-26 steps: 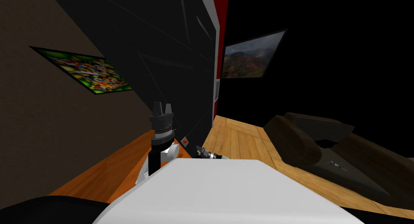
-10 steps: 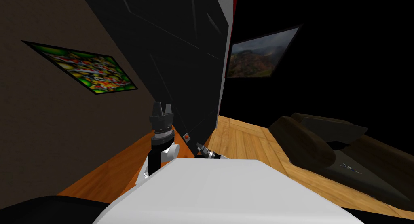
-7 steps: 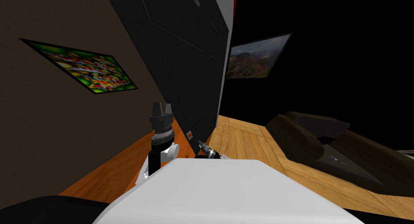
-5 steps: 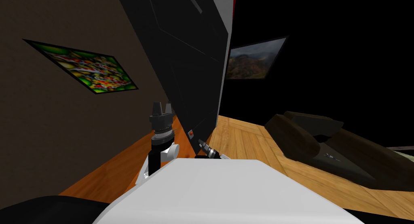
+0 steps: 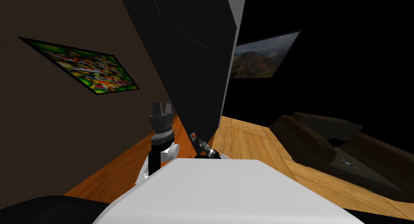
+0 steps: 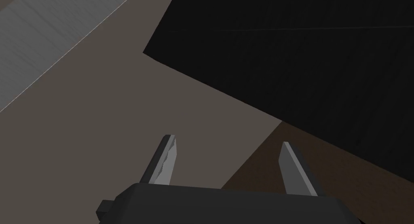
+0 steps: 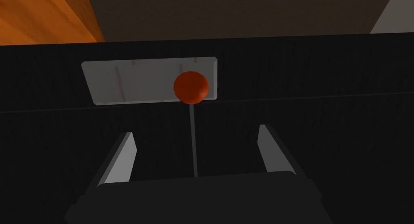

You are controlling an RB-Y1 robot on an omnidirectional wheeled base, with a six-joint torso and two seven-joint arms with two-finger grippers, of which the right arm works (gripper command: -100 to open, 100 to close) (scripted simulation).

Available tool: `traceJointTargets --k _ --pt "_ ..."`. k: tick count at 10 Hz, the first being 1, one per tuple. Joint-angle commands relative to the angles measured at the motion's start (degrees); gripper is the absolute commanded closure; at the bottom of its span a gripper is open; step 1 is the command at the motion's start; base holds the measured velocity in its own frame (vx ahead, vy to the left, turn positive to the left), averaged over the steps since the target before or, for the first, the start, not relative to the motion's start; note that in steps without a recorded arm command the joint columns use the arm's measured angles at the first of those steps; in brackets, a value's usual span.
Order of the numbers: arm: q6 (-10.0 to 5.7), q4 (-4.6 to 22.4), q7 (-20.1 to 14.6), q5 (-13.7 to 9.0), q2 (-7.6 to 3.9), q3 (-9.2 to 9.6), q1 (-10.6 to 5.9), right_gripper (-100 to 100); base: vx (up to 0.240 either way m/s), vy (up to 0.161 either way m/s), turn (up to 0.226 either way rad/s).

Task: Push the door open

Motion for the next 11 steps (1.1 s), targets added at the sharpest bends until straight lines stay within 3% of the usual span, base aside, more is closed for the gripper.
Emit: traceJointTargets --k 1,5,6,11 --pt "-0.11 0.43 0.22 0.06 0.33 -0.33 -0.04 -100 0.146 0.154 0.047" --pt "-0.19 0.86 0.43 0.12 0.67 -0.68 -0.10 -100 0.096 0.125 0.012" --pt "-0.19 0.86 0.43 0.12 0.67 -0.68 -0.10 100 -0.005 -0.007 -0.003" --pt "-0.19 0.86 0.43 0.12 0.67 -0.68 -0.10 100 -0.009 -0.014 0.001"
